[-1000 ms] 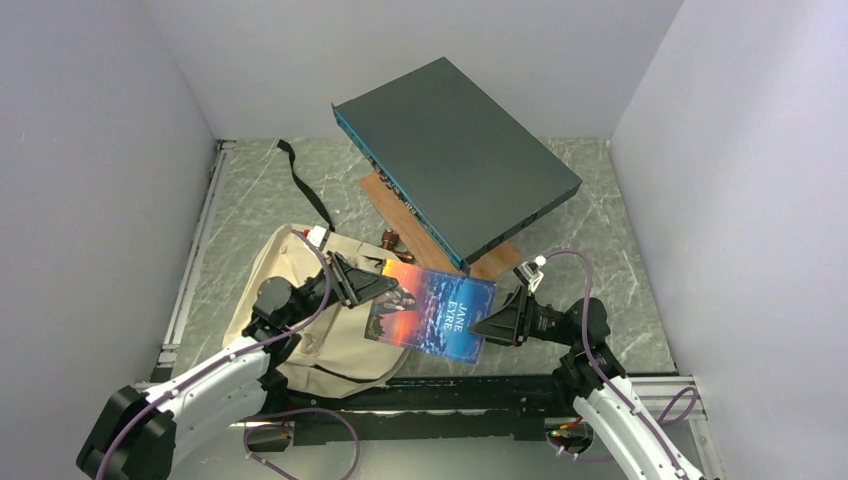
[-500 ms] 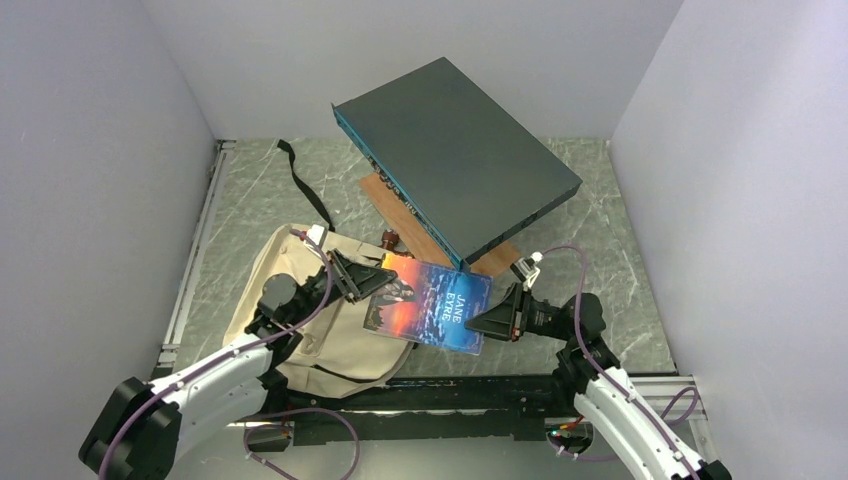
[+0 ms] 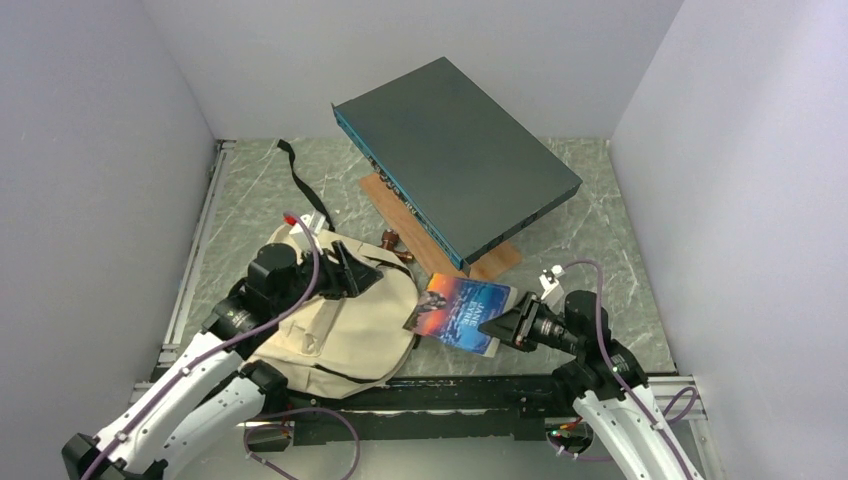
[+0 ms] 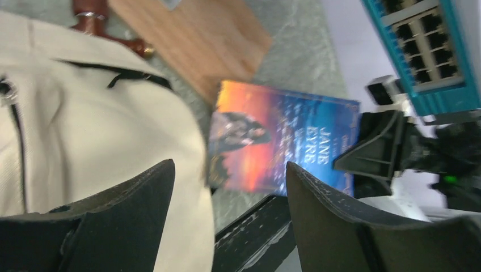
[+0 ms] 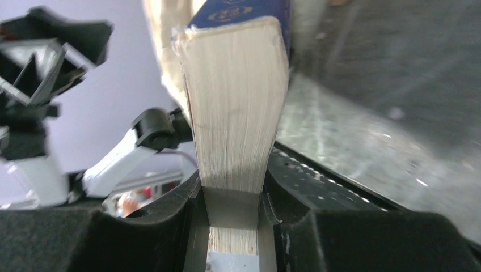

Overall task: Pack the student bag
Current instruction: Pick up the book from the center of the board, then place the book in the student bag.

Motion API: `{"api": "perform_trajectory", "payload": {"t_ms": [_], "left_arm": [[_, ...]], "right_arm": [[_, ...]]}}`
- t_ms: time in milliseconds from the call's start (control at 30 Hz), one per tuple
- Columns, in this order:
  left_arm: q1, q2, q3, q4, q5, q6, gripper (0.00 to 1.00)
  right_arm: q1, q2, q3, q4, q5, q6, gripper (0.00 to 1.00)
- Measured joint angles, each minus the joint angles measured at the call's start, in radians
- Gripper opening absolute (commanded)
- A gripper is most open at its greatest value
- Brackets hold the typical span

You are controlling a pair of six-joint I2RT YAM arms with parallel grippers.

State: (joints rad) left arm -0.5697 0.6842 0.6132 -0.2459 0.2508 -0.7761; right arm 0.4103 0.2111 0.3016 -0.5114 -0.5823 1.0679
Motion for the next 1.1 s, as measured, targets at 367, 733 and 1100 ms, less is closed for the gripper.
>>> {"api": "perform_trajectory", "payload": {"t_ms": [367,733,1100], "left_arm": [[-0.554,0.28,0.187,-0.432,-0.494,0.015,0.79],[-0.816,0.69,0.384,-0.551,-0.834,-0.076,0.87],[-0.872,0.861,0.381,-0.545,-0.883,-0.122,0.78]], "right_arm": [[-0.004,0.046,0.34,-0.524,0.383,-0.228,0.0],[-0.004,0.017,0.319,-0.549,0.369,-0.262,0.0],[-0.004,0.016,0.309,-0.542,0.337,-0.26,0.0]]}}
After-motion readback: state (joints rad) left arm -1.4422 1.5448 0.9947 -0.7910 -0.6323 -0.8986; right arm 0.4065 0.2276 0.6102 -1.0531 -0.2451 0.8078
